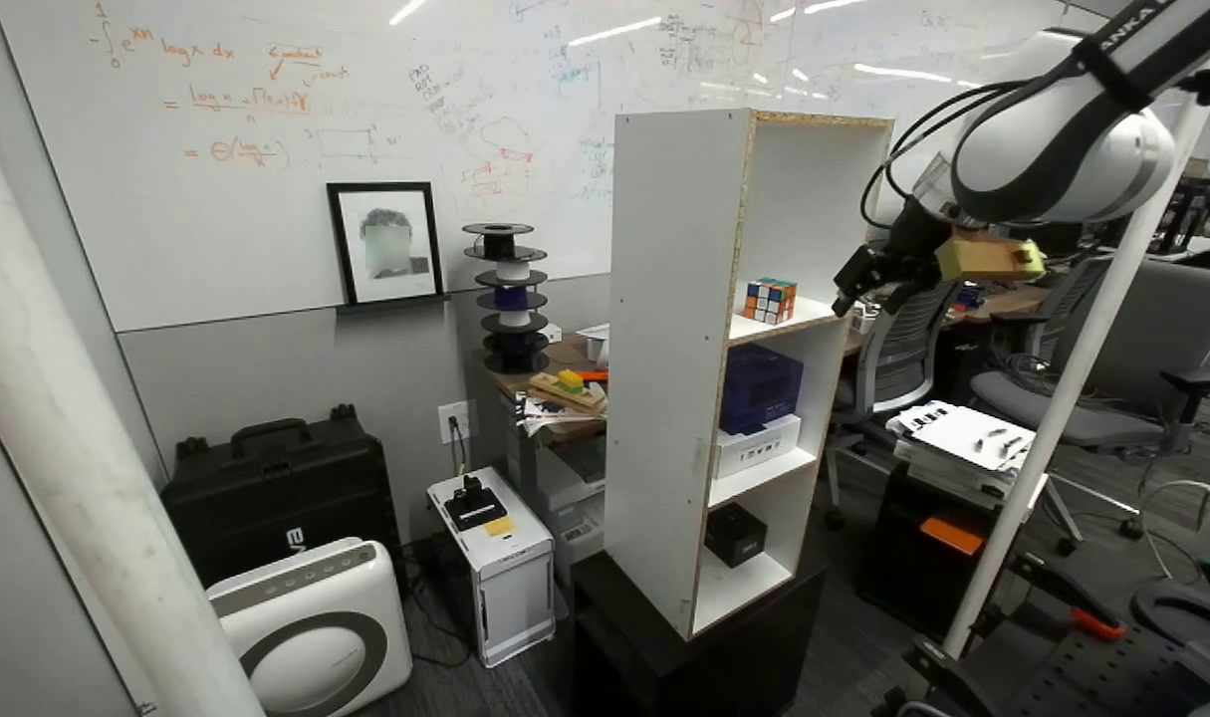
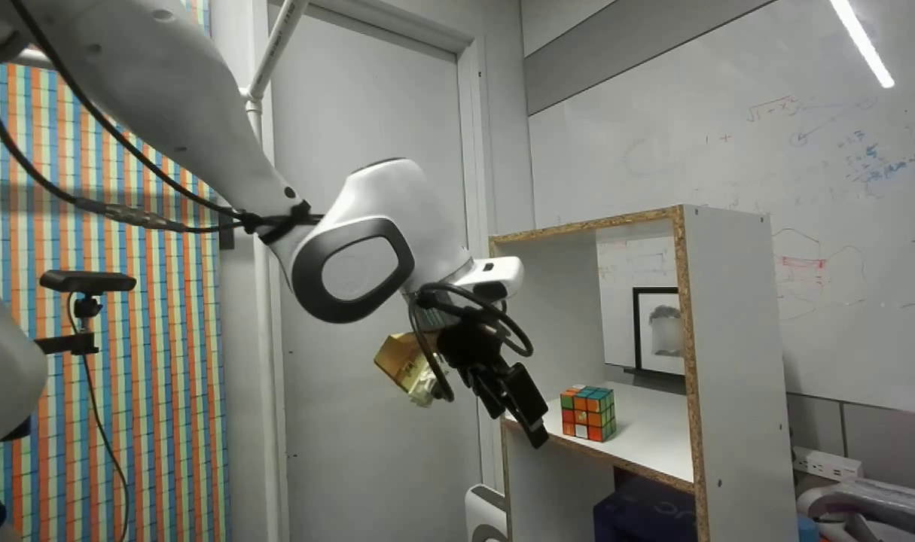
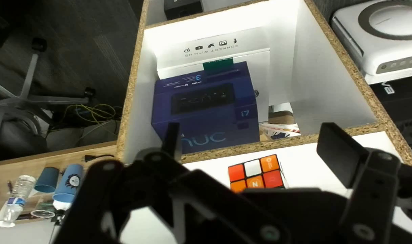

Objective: Put the Rubik's cube on top of the shelf

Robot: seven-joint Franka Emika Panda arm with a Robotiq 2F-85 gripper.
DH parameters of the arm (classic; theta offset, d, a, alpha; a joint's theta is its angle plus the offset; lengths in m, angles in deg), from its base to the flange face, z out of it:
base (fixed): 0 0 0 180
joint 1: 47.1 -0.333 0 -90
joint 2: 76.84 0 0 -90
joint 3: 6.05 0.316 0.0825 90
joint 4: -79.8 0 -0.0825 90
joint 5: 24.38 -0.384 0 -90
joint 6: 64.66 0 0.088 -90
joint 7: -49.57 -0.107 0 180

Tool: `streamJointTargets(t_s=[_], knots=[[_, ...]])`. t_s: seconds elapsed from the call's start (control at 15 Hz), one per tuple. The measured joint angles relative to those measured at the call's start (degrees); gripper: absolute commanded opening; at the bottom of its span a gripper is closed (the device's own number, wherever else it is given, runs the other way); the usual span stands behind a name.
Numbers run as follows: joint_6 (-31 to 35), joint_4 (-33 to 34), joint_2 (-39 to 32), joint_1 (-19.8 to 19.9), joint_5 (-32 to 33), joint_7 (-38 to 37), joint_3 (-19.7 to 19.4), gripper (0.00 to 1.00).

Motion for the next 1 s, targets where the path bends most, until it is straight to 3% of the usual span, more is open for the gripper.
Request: streamJointTargets(t_s=[0.33,0.73,0.8,0.87,1.0], knots=[[5.0,8.5,-11.7,-5.4,-5.6,4.6,-0.7,1.0],[8.8,17.8,-21.1,-5.4,-6.5,5.8,-0.7,1.0],[9.3,18.8,-22.3,-5.2,-6.5,5.8,-0.7,0.75],[9.9,19.7,-23.4,-5.0,-6.5,5.8,-0.7,0.72],[11.6,21.0,-25.1,-4.5,-6.6,5.8,-0.4,0.56]])
